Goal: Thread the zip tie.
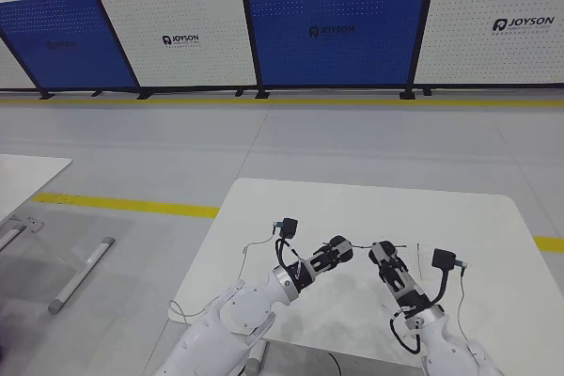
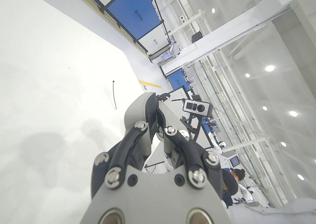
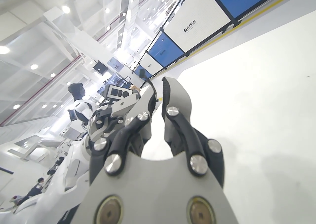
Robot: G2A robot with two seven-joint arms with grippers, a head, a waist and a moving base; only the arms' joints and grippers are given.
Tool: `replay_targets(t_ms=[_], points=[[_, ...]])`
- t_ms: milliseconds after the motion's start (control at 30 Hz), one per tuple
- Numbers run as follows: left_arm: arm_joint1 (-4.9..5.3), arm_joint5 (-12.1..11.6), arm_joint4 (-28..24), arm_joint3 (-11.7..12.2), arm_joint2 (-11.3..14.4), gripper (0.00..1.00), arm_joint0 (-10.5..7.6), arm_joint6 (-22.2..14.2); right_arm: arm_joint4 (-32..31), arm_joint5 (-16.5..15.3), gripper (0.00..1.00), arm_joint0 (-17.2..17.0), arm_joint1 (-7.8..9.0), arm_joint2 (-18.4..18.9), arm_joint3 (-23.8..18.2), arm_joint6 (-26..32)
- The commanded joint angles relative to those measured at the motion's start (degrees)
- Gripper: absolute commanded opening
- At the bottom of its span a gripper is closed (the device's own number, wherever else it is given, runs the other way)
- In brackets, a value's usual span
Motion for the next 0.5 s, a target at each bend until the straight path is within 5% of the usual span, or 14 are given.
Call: replay_targets(t_ms=[0, 467], points=[[0.00, 0.0, 0.0, 0.0, 0.0, 0.00, 0.00, 0.0, -0.1, 0.0, 0.00, 0.0, -0.02, 0.0, 0.0, 0.0], [0.00, 0.0, 0.0, 0.0, 0.0, 0.00, 0.00, 0.0, -0.9, 1.4, 0.00, 2.4, -0.39, -1.8, 1.8, 2.4]])
